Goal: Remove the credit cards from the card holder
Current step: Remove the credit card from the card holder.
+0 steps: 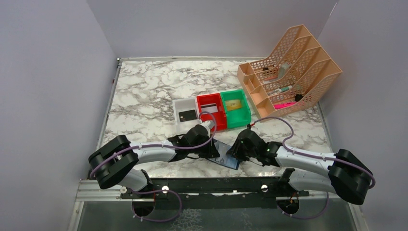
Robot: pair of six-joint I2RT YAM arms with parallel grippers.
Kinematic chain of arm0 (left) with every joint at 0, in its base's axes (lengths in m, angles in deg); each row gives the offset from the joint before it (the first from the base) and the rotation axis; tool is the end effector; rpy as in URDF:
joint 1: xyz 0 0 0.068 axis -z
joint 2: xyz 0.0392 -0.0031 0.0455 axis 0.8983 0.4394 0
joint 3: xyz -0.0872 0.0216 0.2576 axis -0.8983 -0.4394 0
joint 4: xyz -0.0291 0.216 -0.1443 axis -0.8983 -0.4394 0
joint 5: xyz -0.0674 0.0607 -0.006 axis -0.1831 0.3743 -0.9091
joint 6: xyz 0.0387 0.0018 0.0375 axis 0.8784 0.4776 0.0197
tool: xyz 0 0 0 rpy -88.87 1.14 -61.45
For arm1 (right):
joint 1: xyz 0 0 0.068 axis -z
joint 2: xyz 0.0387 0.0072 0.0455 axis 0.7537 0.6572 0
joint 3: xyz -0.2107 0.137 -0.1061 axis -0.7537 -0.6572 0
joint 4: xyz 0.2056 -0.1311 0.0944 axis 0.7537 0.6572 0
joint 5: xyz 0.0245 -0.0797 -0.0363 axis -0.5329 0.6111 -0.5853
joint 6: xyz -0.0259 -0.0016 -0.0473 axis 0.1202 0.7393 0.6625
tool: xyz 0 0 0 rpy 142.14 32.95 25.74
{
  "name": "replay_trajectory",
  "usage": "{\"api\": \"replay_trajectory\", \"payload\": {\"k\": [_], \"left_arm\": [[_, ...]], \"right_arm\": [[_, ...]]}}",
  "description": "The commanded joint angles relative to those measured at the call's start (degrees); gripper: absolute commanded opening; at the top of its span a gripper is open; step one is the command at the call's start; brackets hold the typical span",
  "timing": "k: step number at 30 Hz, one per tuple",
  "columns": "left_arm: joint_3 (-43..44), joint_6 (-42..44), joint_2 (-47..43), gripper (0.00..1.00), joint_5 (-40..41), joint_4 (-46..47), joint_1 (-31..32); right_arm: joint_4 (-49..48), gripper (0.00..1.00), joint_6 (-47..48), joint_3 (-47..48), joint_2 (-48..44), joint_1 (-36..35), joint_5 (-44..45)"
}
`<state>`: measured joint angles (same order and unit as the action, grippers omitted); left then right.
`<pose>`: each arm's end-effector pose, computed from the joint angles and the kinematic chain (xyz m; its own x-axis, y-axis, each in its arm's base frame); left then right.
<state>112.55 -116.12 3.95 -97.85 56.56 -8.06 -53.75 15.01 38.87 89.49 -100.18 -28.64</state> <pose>0.1444 -0.2248 0.1552 -0.9112 0.0106 -0.4118 0.3077 0.6822 -0.6633 0.1295 0.1550 0.1483 -0.8619 0.3874 -0.3271 0.1633 0.8229 0.5442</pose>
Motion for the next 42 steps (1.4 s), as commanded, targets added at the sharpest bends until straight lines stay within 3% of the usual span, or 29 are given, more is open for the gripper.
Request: {"api": "replay_trajectory", "payload": {"k": [1,10,16,23,28,32,37,42], "left_arm": [[1.7,2.44,-0.32,0.0,1.23,-0.83,-0.2],[2.37,2.28,1.38,0.0,-0.09,0.31,-0.24],[2.82,2.82,2.01,0.0,-0.85,0.64,-0.2],[2.45,2.1,3.1,0.2,-3.91,3.72,-0.24],[2.53,0.67,5.23,0.23,-6.99,7.06,-0.24],[2.34,0.29,5.12,0.23,-6.07,7.06,-0.24],[2.07,-0.06,4.42,0.09,-4.66,6.25,-0.24],[2.8,1.13,1.96,0.05,-0.34,0.84,-0.24]], "right_arm": [[7.29,0.36,3.65,-0.13,-0.35,0.2,1.87],[2.92,0.47,9.5,2.36,-7.47,0.23,-2.73],[-4.5,0.48,9.5,0.64,-2.35,0.26,-5.22],[-9.12,0.42,5.67,-2.63,5.95,0.2,-5.94],[-9.85,0.38,0.74,-6.56,3.6,0.21,-4.48],[-8.35,0.37,-0.09,-7.18,1.5,0.2,-2.9],[-6.17,0.37,-0.1,-6.66,0.66,0.2,-1.25],[-1.7,0.37,0.02,-5.18,0.22,0.2,1.3]]}}
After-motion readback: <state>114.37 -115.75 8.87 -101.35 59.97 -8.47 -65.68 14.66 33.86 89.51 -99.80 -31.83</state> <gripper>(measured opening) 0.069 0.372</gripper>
